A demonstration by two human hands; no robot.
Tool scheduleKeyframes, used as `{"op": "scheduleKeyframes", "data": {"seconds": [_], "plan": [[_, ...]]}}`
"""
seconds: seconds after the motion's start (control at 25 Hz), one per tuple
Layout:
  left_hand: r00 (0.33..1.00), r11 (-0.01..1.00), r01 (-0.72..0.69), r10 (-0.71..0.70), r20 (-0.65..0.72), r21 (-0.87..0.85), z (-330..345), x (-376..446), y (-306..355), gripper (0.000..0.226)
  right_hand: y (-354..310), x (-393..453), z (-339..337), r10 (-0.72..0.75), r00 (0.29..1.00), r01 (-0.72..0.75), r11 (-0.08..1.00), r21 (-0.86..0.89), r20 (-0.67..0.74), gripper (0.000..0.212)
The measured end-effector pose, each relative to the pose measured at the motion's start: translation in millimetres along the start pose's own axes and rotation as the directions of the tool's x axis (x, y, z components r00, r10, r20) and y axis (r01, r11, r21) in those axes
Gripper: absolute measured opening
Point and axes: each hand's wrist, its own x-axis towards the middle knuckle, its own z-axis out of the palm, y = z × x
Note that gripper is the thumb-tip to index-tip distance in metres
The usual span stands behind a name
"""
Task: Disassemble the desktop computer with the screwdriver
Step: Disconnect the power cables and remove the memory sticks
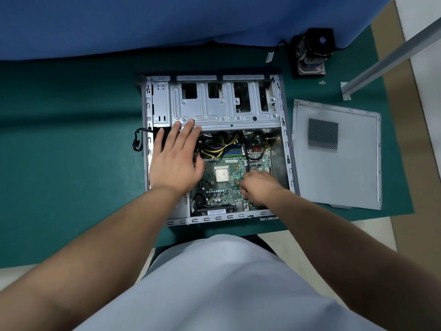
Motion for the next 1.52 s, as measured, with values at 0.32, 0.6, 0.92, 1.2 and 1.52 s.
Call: {"op": "scheduleKeyframes", "data": {"seconds": [0.32,0.6,0.92,1.2,1.52], "plan": [[1.0,1.0,-0.001,0.001,-0.012,-0.009,0.3,0.2,0.1,0.067,1.9,-3.7,-0.2,0.011,1.0,-0.011,1.0,0.027,0.01,0.008],[1.0,1.0,0.0,0.0,-0.005,-0.007,0.0,-0.1,0.2,0.068,-1.5,-6.0,-3.3,-0.049,0.998,0.049,0.998,-0.038,-0.025,0.016],[1.0,1.0,0.008,-0.008,0.012,0.002,-1.3,0.2,-0.1,0.068,-0.8,-7.6,-5.7,-0.09,0.996,0.088,0.995,-0.055,-0.027,0.018],[0.999,1.0,0.011,-0.011,0.03,0.001,-2.5,0.6,0.3,0.068,-3.1,-8.4,-7.4,-0.075,0.997,0.075,0.994,-0.082,0.008,0.021],[1.0,1.0,0.008,-0.008,0.019,0.004,-0.2,0.6,0.2,0.068,-2.6,-12.8,-11.1,-0.071,0.997,0.072,0.995,-0.068,0.02,0.017]]}}
